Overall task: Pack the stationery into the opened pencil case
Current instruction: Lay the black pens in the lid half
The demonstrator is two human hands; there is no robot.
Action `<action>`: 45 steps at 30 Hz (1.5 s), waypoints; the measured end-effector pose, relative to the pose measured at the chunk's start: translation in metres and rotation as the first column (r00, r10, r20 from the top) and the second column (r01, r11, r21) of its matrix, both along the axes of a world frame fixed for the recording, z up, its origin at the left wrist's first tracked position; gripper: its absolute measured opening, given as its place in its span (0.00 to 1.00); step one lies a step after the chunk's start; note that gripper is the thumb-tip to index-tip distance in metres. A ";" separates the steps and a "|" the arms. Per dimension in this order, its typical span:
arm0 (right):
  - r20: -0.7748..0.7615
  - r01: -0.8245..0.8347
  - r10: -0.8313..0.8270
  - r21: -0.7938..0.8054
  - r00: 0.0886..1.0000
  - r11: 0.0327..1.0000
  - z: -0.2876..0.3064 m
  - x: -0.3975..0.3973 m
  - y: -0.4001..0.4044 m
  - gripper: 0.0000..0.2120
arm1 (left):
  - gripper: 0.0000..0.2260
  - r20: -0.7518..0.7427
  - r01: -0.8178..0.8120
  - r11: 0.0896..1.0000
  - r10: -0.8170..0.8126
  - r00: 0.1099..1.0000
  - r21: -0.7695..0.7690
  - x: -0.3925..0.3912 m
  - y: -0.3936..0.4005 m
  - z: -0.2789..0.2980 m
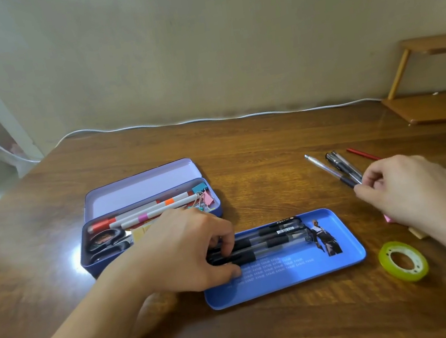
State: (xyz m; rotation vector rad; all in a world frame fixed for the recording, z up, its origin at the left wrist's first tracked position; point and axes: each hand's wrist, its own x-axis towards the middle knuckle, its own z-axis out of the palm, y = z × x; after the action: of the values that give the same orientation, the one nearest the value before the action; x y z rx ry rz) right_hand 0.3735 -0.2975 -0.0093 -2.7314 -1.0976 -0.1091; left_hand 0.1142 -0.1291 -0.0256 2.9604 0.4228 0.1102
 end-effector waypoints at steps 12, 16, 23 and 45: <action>-0.243 -0.503 0.669 0.497 0.702 0.708 0.003 -0.020 -0.008 0.11 | 0.10 0.023 -0.006 1.000 0.006 1.000 -0.001 0.000 0.000 -0.001; -0.305 -0.627 0.733 0.380 0.608 0.680 0.003 -0.018 -0.010 0.13 | 0.10 0.029 -0.008 1.000 0.009 1.000 -0.028 0.000 0.001 -0.001; -0.339 -0.685 0.704 0.197 0.623 0.701 -0.012 -0.032 -0.005 0.08 | 0.09 0.034 0.004 0.999 -0.003 0.999 -0.040 -0.002 0.002 0.000; -0.280 -0.467 0.527 0.255 0.802 0.847 -0.005 -0.032 -0.003 0.12 | 0.13 0.056 0.046 0.999 -0.045 0.997 -0.014 0.001 -0.007 0.000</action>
State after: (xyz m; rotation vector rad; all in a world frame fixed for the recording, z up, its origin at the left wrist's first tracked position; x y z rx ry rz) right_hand 0.3413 -0.3002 -0.0143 -2.1077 -1.5635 0.3202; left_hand 0.1155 -0.1365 -0.0257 2.9422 0.3477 0.1824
